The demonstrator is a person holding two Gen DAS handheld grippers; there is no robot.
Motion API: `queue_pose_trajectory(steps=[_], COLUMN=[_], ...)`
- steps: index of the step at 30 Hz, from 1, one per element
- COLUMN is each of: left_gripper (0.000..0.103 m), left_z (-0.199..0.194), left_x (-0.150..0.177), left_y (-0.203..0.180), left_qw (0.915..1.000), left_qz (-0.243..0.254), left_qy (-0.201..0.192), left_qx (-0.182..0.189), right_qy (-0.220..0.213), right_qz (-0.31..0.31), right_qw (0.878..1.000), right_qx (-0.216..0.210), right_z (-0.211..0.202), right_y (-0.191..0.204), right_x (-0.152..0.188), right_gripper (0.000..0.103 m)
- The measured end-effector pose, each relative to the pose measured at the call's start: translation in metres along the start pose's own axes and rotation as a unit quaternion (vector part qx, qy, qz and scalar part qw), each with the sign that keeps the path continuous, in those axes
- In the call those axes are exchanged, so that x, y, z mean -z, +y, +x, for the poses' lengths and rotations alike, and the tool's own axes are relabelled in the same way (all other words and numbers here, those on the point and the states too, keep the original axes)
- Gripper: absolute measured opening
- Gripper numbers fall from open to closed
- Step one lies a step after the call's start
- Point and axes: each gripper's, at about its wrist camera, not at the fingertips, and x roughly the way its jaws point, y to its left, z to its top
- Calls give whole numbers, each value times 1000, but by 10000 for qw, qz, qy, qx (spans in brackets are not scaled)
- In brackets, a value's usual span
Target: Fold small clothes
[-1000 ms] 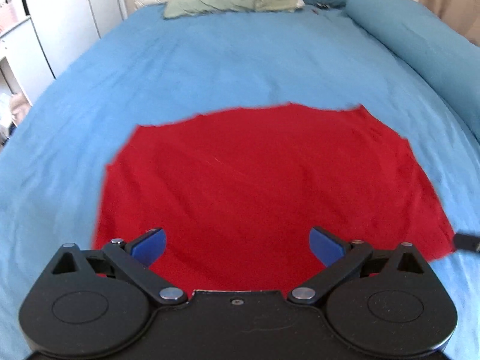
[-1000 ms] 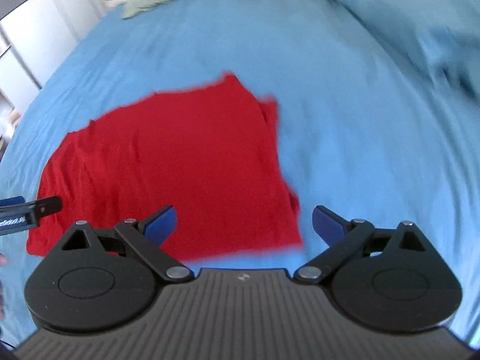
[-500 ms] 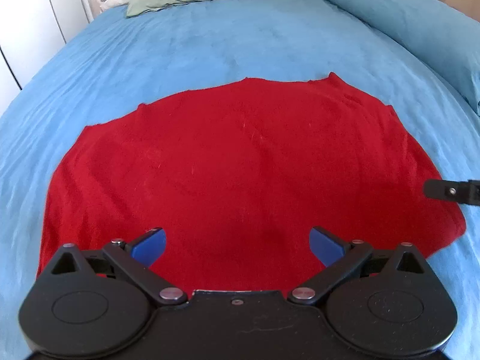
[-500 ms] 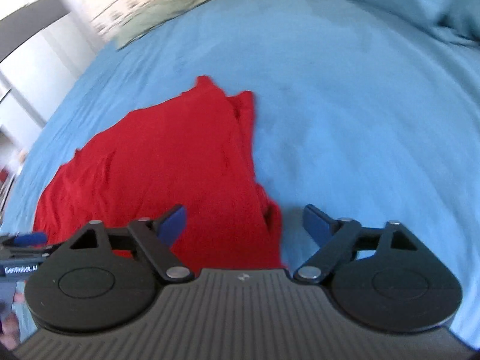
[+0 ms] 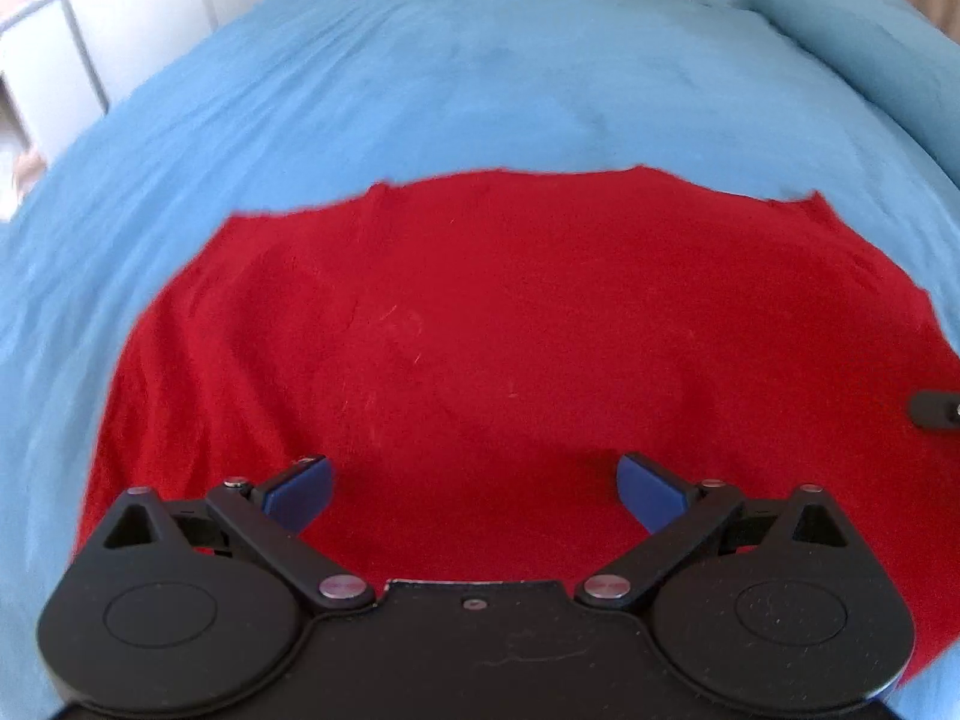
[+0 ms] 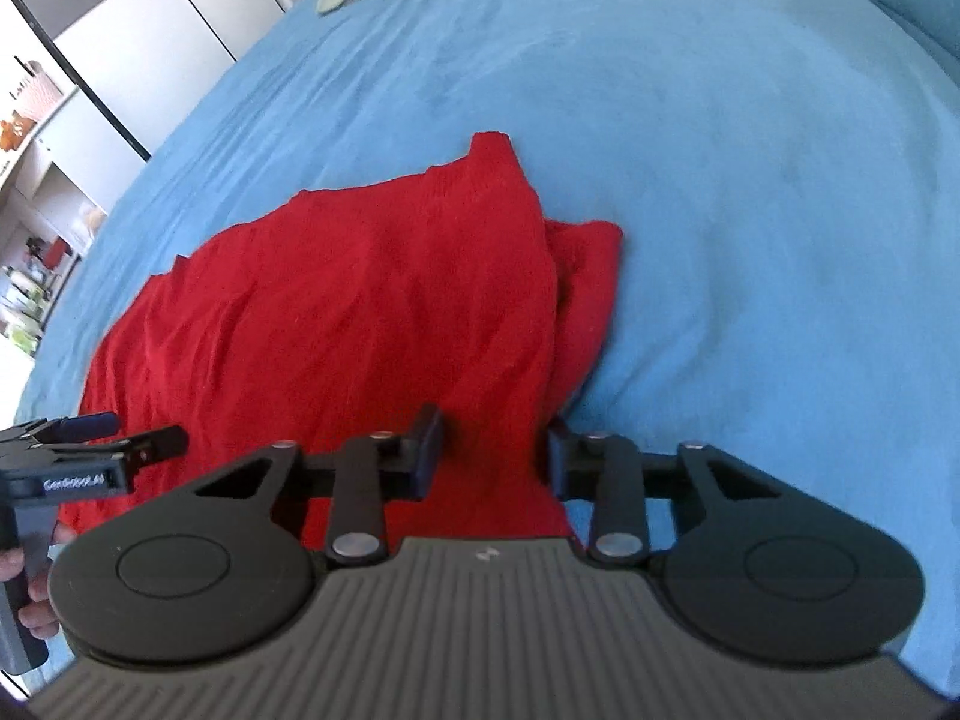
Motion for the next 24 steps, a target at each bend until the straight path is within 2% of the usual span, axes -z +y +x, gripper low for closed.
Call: queue_pose_trajectory(steps=[3, 6, 9, 13, 16, 19, 21, 24], left_gripper=[103, 103, 101, 101, 101, 101, 101, 101], left_z=[11, 13, 4, -29, -49, -57, -57, -54], left_x=[-1, -5, -12, -14, -8, 6, 20, 41], left_y=[-1, -1, 14, 54, 97, 145, 174, 206], left_qw=[10000, 9998, 9991, 9996, 9997, 9998, 9998, 9994], left_qz=[-21, 32, -2, 91, 38, -79, -137, -243], left_qy=[80, 215, 359, 86, 10, 55, 116, 226], left_qx=[-13, 17, 222, 249, 228, 170, 122, 63], right_qy=[50, -6, -90, -54, 111, 341, 575, 789], right_qz=[-253, -481, -710, -1202, -1537, -1907, -1931, -1851], right_qw=[9994, 9985, 9974, 9914, 9837, 9750, 9739, 9759], right_qx=[218, 264, -1, -524, -932, -1092, -1044, -844], right_z=[-11, -29, -50, -55, -34, 6, 46, 92], right_y=[17, 48, 96, 183, 257, 322, 351, 368], right_x=[-7, -25, -48, -71, -71, -48, -27, 5], right_gripper=[29, 27, 27, 26, 26, 25, 25, 24])
